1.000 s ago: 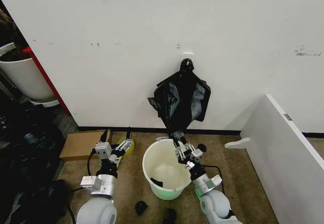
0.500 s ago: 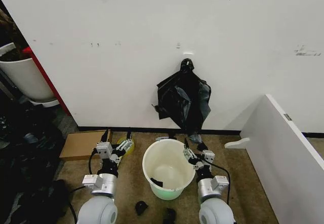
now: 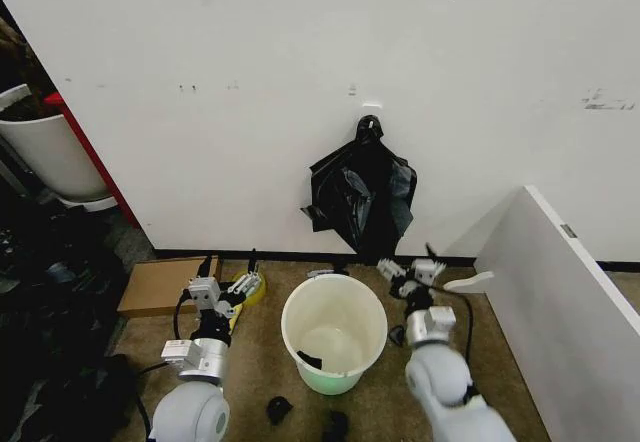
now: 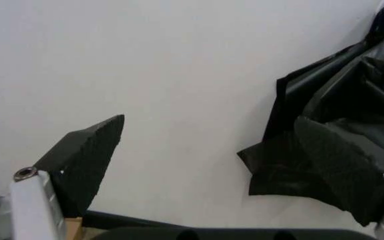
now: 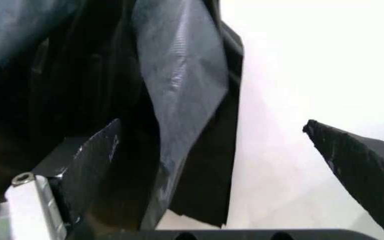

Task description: Place the garbage bag over the trash bin.

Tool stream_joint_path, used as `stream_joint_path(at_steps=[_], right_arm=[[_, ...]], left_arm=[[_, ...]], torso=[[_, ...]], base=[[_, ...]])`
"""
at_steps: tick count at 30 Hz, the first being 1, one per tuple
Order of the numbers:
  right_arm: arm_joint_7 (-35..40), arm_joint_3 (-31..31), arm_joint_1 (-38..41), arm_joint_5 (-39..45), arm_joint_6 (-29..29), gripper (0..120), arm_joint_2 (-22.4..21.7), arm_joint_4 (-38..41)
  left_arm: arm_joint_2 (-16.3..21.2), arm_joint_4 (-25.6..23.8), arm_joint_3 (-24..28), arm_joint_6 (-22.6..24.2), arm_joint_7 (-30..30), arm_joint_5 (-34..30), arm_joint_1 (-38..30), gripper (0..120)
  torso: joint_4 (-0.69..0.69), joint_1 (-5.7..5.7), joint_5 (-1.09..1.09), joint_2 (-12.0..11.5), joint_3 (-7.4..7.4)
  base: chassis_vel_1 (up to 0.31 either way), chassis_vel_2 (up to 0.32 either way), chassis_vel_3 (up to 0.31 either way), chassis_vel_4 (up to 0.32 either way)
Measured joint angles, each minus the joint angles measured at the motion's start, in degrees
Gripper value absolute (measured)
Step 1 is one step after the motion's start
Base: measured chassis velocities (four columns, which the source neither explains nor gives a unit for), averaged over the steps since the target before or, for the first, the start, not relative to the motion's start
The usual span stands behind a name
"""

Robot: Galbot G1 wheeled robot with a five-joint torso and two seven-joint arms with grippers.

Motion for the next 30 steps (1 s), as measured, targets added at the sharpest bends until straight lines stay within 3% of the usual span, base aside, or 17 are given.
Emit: stream_joint_path(at_steps=[3,7,11,15,21,25,30], right_arm=[[-0.3,0.2,2.5,-2.7,0.4,99,0.8,-2.7],[-0.5,1.3,3.4,-6.6,0.6,88,1.6,-3.9],[-0.4,2.1,2.8,-9.4,0.5,69,1.9,-3.7],[-0.5,2.2,2.3,-8.7,1.0,59,1.8,-2.6],[-1.7,2.4,2.6,-7.5,2.3,32,1.7,-3.2],[-2.2,2.4,2.7,-6.5,2.9,20,1.8,-3.3],[-6.2,1.3,0.8,1.1,5.2,0,1.9,-0.3]], left_arm=[[0.3,0.0,-0.3,0.0,-0.1,-0.2,0.1,100],[0.3,0.0,-0.3,0.0,-0.2,-0.3,0.1,100],[0.2,0.1,-0.3,-0.1,-0.3,-0.3,0.1,100],[-0.1,0.2,-0.1,-0.1,-0.3,-0.1,0.1,100],[-0.6,0.3,0.4,-0.2,-0.3,0.6,0.0,100],[-0.6,0.3,0.4,-0.2,-0.3,0.7,0.1,100],[0.3,0.6,0.4,-0.3,-0.1,0.5,-1.0,100]], torso=[[0.01,0.0,0.0,0.0,0.0],[0.01,0.0,0.0,0.0,0.0],[0.0,0.0,0.0,0.0,0.0],[0.0,0.0,0.0,0.0,-0.01],[0.0,0.0,0.0,0.0,-0.01],[0.0,0.0,0.0,0.0,-0.01],[0.01,0.0,0.0,0.0,-0.01]], base=[[0.0,0.0,0.0,0.0],[0.0,0.0,0.0,0.0],[0.0,0.0,0.0,0.0],[0.0,0.0,0.0,0.0],[0.0,0.0,0.0,0.0],[0.0,0.0,0.0,0.0],[0.0,0.0,0.0,0.0]])
